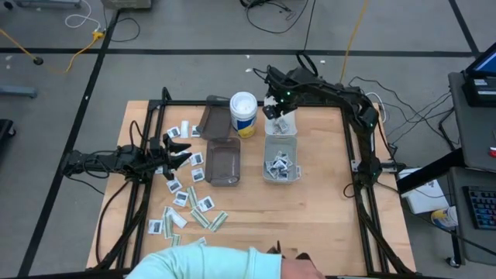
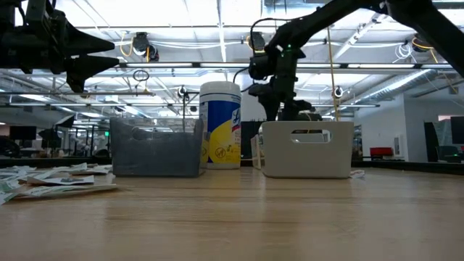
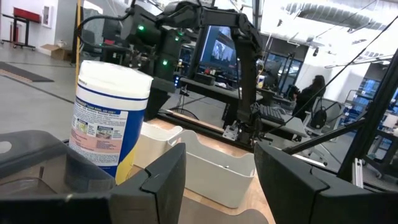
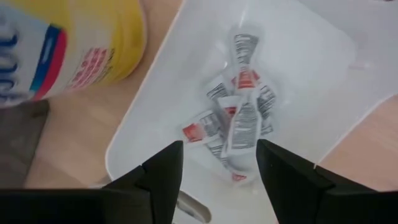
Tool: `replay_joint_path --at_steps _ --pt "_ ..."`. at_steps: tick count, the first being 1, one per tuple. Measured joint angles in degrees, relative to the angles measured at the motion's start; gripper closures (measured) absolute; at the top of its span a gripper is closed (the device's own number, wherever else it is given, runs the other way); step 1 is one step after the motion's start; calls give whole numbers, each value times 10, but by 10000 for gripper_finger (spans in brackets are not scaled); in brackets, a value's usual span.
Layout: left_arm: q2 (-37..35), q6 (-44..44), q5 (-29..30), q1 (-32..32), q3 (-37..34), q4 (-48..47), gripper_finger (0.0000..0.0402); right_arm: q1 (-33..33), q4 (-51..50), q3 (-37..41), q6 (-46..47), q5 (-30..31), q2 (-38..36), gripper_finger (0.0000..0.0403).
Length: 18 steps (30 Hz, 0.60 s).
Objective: Pick & Place First Aid Supplies
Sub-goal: Put the ointment pack into the white bin
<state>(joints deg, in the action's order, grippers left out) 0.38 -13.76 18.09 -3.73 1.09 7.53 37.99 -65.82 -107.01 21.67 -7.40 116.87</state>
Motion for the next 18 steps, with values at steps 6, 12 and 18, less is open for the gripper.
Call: replay_joint_path --at_steps 6,12,18 --pt "0 0 0 0 0 0 206 -19 14 47 2 0 -30 207" --pt "0 0 0 0 0 0 206 -44 28 135 38 1 -99 207" --pt "0 0 0 0 0 0 206 -81 77 258 93 1 -203 207"
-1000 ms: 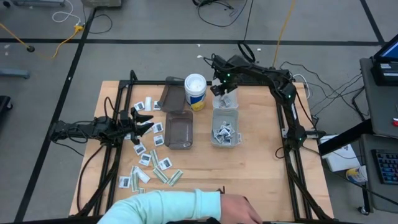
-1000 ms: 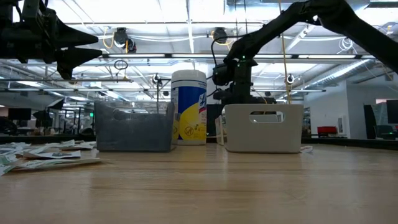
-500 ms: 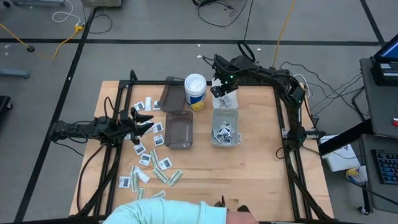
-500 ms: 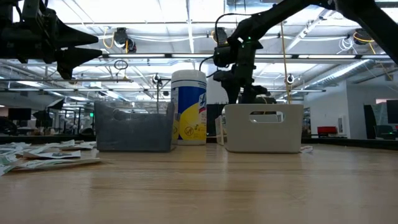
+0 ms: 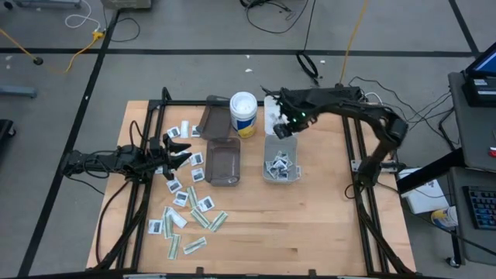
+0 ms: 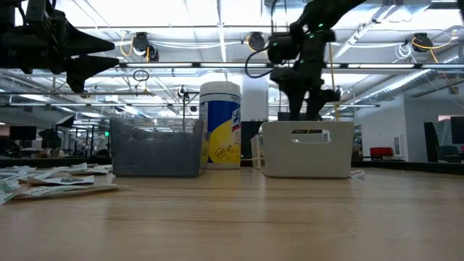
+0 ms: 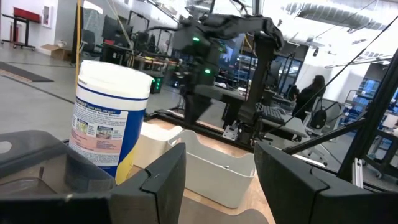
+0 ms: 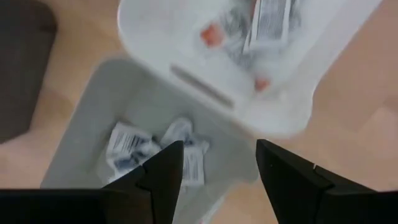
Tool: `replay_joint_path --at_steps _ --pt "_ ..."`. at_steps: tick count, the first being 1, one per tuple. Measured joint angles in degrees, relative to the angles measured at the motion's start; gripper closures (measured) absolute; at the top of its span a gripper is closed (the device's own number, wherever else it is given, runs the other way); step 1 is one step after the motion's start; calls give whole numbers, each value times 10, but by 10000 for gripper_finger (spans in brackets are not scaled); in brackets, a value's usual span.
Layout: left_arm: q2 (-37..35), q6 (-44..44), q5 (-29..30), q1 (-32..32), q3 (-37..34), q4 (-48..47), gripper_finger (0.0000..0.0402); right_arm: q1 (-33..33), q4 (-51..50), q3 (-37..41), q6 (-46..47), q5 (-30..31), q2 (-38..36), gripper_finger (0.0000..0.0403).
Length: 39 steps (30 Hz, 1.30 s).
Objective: Pick & Place First Aid Supplies
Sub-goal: Put the ointment pack into the white bin
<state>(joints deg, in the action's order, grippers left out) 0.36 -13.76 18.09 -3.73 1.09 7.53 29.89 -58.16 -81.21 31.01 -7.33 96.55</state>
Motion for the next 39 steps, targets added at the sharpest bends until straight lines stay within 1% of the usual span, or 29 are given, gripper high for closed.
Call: replay_joint_path --at_steps 10,15,18,22,28,34,39 --pt "0 0 0 0 0 0 206 -61 16 173 111 0 -160 207" --pt "0 0 0 0 0 0 206 -92 32 238 175 0 -224 207" --pt "0 0 0 0 0 0 206 -111 38 264 208 -2 -250 207" --pt "0 0 0 0 0 0 206 -136 46 286 250 -1 -260 207" --pt "0 0 0 0 0 0 206 -168 114 336 310 -2 -260 207" --pt "0 0 0 0 0 0 206 -173 192 376 344 -2 -260 207" --pt "0 0 0 0 0 0 206 -173 230 402 364 0 -259 207"
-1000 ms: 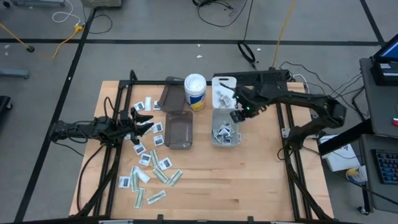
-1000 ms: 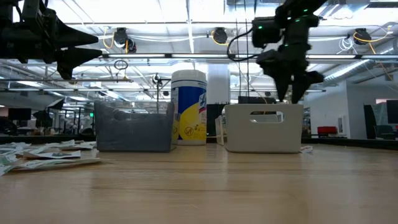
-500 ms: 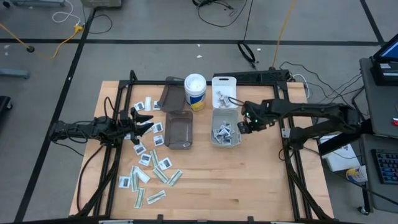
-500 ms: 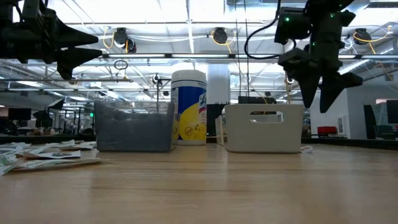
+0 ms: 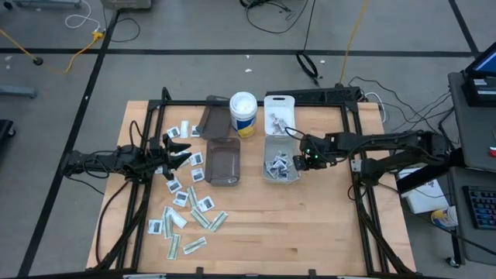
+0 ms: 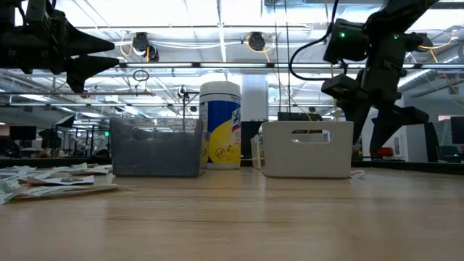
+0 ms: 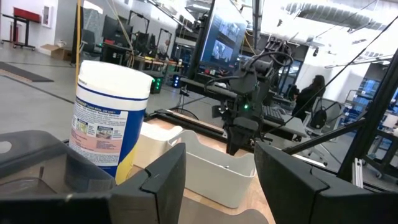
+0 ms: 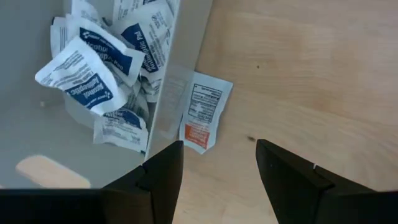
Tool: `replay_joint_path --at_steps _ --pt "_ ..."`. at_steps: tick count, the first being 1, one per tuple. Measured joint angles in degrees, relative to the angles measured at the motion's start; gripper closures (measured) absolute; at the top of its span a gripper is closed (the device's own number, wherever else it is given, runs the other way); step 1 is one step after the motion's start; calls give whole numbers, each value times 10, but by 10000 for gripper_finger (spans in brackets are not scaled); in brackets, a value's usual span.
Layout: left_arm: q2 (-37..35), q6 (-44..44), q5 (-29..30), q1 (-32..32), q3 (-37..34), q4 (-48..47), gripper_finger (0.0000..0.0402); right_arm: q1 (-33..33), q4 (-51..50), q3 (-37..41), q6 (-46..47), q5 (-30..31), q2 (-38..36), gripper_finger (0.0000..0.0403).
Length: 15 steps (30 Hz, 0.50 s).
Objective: Pick & Place First Aid Supplies
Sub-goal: Put the ointment pack into the white bin
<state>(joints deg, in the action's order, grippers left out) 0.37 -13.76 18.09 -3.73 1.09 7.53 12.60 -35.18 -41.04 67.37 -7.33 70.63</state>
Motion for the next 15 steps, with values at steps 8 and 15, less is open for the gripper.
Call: replay_joint_path --at_steps 8,15 --pt "0 0 0 0 0 0 206 -2 66 30 25 -2 26 207" --pt "0 0 0 0 0 0 206 -18 118 36 38 -4 54 207"
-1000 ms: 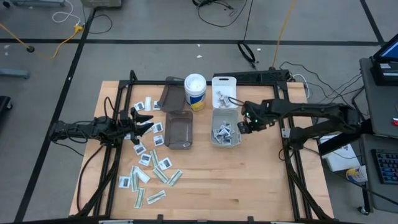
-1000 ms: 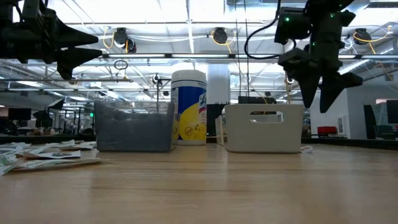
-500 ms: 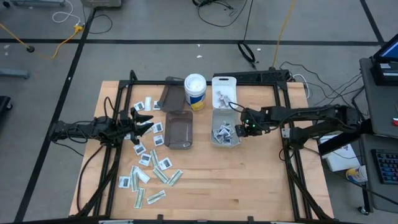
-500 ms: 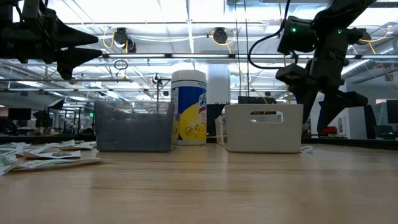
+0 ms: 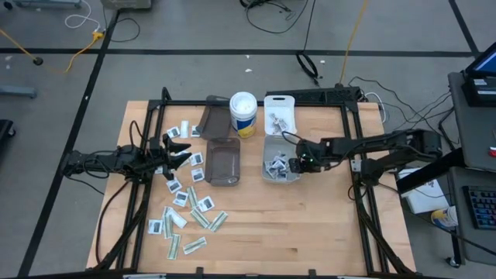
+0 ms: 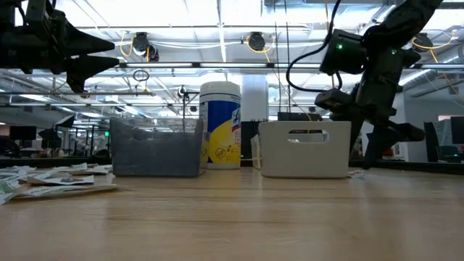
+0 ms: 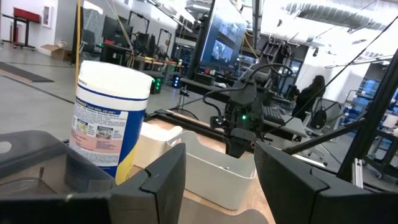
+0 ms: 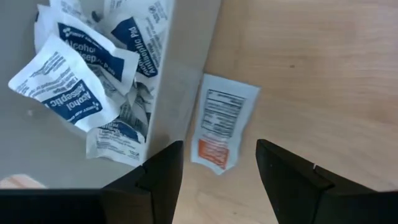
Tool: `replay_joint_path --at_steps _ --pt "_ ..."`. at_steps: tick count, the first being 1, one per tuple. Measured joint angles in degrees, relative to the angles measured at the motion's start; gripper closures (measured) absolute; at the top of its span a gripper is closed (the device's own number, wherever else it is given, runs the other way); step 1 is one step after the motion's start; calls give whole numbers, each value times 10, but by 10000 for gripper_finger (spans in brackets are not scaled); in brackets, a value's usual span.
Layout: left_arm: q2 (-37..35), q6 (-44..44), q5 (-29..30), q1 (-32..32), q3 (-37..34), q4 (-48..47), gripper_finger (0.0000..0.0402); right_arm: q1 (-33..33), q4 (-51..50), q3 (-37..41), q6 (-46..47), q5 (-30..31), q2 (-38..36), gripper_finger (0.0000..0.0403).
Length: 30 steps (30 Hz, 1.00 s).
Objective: Pick & Place First Aid Supplies
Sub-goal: Put the ointment pack into the white bin
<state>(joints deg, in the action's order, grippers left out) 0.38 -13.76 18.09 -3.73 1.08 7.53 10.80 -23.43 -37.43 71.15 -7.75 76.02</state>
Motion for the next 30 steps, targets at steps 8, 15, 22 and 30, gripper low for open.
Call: replay_joint_path --at_steps 8,15,22,30 --pt "0 0 0 0 0 0 206 0 1 6 4 1 9 229" --pt "0 0 0 0 0 0 206 0 2 15 4 2 21 270" --pt "0 0 0 0 0 0 206 0 -8 14 -2 5 28 342" --pt "0 0 0 0 0 0 206 0 -29 15 -28 17 29 400"
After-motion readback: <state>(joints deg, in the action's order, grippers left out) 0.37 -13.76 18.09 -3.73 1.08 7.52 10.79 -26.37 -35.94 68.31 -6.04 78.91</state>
